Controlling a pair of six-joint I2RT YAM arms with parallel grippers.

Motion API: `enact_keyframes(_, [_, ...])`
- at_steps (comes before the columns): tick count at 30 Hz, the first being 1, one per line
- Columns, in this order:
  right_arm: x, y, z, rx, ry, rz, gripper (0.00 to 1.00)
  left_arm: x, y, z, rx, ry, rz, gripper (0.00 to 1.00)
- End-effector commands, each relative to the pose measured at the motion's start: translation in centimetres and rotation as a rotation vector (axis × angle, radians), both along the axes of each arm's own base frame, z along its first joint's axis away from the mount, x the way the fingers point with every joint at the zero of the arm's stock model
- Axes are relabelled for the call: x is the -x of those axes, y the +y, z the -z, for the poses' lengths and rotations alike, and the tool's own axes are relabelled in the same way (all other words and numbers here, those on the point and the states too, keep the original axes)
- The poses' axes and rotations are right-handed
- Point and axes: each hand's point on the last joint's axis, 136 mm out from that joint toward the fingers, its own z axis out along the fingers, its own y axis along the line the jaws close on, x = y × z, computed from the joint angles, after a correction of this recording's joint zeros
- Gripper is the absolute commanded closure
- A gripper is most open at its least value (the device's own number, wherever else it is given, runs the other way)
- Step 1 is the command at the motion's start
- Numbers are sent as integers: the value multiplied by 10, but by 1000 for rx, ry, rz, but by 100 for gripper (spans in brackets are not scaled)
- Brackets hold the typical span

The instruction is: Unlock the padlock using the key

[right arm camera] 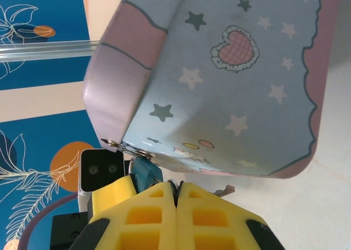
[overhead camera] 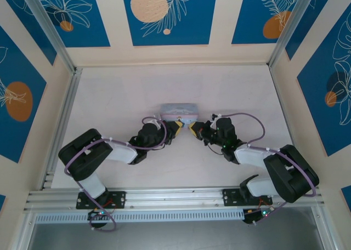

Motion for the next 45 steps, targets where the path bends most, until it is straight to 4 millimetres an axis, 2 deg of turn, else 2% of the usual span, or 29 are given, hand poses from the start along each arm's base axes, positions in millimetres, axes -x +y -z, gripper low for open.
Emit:
enact_keyframes(1, [-5, 9, -15, -28, -34, -12, 100, -3, -1, -24, 71, -51, -6, 100])
enact_keyframes(34, [-7, 7, -22, -20, -48, -3, 100, -3, -1, -12, 62, -34, -7, 100])
enact_keyframes(45, [-10, 15, -17, -52, -27, -9, 100, -5, -15, -29, 116, -50, 15, 100])
